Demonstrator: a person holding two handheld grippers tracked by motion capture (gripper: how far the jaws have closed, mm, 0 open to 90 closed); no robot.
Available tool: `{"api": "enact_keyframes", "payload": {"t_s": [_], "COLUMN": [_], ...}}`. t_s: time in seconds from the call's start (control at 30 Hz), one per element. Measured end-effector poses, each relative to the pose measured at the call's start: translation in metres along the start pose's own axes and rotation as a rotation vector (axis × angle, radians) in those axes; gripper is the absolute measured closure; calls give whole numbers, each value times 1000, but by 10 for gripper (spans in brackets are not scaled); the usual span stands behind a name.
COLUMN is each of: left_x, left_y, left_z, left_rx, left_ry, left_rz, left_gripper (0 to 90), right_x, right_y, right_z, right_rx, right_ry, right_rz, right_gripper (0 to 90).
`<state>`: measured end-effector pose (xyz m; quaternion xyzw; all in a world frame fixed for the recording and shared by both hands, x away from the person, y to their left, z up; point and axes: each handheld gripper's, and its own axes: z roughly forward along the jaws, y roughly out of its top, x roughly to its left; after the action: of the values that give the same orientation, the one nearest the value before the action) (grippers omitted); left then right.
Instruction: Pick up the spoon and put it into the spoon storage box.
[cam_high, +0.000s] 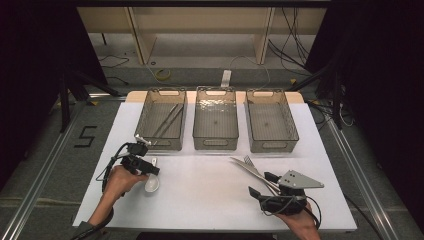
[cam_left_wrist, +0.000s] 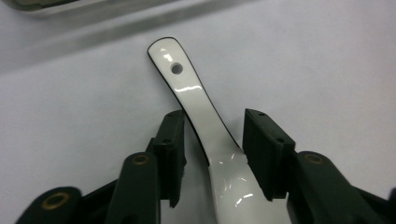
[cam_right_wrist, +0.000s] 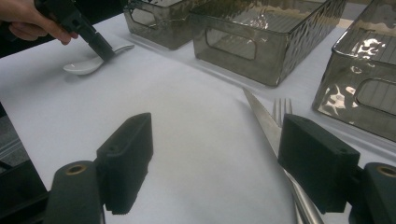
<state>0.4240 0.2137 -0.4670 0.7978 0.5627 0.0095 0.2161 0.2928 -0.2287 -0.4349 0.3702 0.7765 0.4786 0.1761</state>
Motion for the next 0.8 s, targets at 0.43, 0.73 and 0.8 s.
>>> {"api": "enact_keyframes", "payload": {"t_s": [0.43, 0.73, 0.8], "left_x": [-5, -7, -7], "left_y": [-1, 0, 0], "left_z": [1, 1, 0], "left_rx": [8, 12, 8], "left_ry": [55, 45, 21], "left_rz": [69, 93, 93], "left_gripper": [737, 753, 771], "right_x": [0, 0, 0], "right_y": [0, 0, 0], "right_z": [0, 0, 0], "right_rx": [3, 4, 3], "right_ry": [-3, -4, -5], "right_rz": [-2, 0, 1], "right_gripper": [272, 272, 272]}}
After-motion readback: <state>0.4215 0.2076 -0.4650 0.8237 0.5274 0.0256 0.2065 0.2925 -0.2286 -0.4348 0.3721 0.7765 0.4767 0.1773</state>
